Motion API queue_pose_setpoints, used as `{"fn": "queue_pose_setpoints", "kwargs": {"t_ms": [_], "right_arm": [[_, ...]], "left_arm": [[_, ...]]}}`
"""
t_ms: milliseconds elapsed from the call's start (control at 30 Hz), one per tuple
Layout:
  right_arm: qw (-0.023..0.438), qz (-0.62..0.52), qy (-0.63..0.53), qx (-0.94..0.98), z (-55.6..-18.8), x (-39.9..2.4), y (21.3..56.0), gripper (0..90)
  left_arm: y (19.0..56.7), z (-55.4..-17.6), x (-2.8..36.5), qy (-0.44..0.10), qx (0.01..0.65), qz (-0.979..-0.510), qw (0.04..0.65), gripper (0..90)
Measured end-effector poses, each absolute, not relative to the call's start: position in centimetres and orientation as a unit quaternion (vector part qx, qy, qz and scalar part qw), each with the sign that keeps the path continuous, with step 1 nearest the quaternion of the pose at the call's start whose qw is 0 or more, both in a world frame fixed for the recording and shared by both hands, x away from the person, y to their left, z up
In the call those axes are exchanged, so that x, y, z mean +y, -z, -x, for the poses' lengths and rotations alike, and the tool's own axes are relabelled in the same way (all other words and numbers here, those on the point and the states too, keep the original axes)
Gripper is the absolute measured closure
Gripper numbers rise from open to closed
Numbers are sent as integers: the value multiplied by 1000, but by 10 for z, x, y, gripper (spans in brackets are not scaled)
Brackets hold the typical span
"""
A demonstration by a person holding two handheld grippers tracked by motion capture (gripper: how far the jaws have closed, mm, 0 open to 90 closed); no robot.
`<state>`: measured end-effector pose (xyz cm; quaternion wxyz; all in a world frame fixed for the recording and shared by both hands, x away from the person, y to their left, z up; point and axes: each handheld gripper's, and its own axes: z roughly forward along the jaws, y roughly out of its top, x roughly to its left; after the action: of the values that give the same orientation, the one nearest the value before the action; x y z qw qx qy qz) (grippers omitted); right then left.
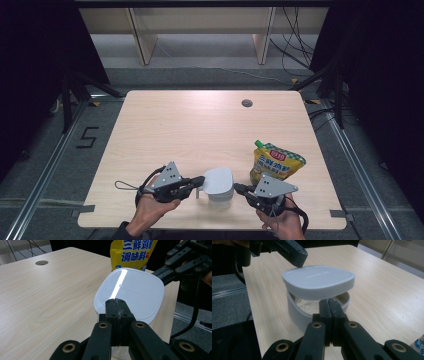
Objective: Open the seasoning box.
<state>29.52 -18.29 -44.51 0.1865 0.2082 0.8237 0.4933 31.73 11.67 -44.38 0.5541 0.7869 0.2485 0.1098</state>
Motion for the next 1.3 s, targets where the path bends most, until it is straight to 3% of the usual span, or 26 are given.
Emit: {"fn": "queue_pose_setpoints", "kwargs": {"t_ms": [100,133,300,467,733,900,1300], "right_arm": [[193,-205,-498,820,-295,-181,444,900],[193,-205,-498,820,-295,-181,444,900],[190,-200,-498,822,-295,-179,442,900],[206,-184,-506,817,-296,-176,434,900],[201,-178,-516,814,-296,-164,421,900],[205,-163,-523,811,-296,-150,413,900],[191,-141,-524,818,-294,-124,412,900]], "left_arm": [[442,-315,119,-108,248,-786,556,746],[441,-314,120,-103,245,-786,558,746],[437,-306,130,-129,247,-786,552,507],[451,-297,137,-124,242,-816,510,265],[479,-292,148,-122,240,-832,484,218],[476,-288,163,-130,273,-814,496,180],[488,-290,160,-122,266,-826,481,187]]}}
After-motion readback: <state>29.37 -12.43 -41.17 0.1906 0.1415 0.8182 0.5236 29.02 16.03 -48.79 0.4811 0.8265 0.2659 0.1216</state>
